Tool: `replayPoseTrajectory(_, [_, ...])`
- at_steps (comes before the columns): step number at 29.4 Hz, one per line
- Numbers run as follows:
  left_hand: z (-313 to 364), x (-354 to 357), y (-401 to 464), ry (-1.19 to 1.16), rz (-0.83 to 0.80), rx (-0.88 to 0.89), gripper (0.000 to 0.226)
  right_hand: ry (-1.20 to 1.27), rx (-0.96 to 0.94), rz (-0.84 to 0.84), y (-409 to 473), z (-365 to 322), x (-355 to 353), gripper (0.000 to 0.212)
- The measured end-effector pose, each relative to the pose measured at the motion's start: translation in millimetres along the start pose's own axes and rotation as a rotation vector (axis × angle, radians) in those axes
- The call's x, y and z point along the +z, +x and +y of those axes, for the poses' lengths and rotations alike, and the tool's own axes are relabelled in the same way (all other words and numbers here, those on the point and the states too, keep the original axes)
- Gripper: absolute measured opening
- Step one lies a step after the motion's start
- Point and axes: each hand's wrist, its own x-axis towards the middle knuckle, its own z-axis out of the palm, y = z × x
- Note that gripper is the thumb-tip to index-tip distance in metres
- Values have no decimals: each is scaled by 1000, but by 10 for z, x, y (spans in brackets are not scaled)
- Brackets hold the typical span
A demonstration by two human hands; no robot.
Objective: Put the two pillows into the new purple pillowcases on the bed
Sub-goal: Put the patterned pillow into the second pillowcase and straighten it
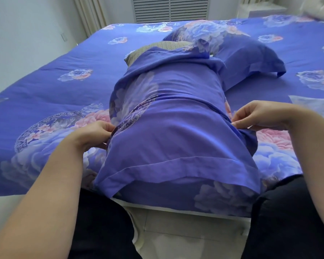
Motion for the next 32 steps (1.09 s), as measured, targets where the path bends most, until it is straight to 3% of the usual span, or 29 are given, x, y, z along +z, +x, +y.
replayPoseTrajectory(2, [-43,5,22,30,-21,-4,26,132,-32,62,29,-1,63,14])
replayPoseTrajectory(5, [-82,48,-10,-4,46,-60,12,637,-97,51,42,-122,263,5])
replayPoseTrajectory(8, [-58,163,-31,-200,161,-86,10,1069,-262,-106,27,-260,468,32])
replayPoseTrajectory(9, [-266,175,-39,-160,127,35,16,1033,-283,-137,16,-297,567,29])
replayPoseTrajectory(11, [-520,169,42,-232,259,170,33,797,-187,-90,43,-312,749,23])
replayPoseTrajectory(12, [-522,191,1,-412,278,121,36,673,-102,-46,92,-284,783,28])
replayPoseTrajectory(14, [-283,261,-59,-318,286,-35,34,517,-36,-7,204,-199,699,50])
replayPoseTrajectory(16, [39,283,-99,-524,214,-108,43,335,-30,50,214,-169,530,69])
replayPoseTrajectory(17, [87,296,-110,-672,99,-68,56,242,-33,89,169,-148,449,61])
replayPoseTrajectory(19, [121,318,-60,-677,23,22,69,270,-13,67,159,-100,310,41])
replayPoseTrajectory(20, [142,332,-60,-617,46,27,68,300,-8,44,170,-78,268,44])
replayPoseTrajectory(22, [156,301,-38,-484,152,73,45,260,-41,14,111,-117,299,43])
replayPoseTrajectory(25, [137,134,-4,-451,232,290,21,104,-168,163,31,-192,360,33])
replayPoseTrajectory(27, [143,64,20,-481,252,383,12,125,-319,295,-26,-242,400,27])
replayPoseTrajectory(30, [269,114,25,-339,257,498,7,149,-447,368,-47,-333,498,23])
replayPoseTrajectory(32, [373,155,47,-215,285,544,11,-37,-395,331,-40,-433,526,21])
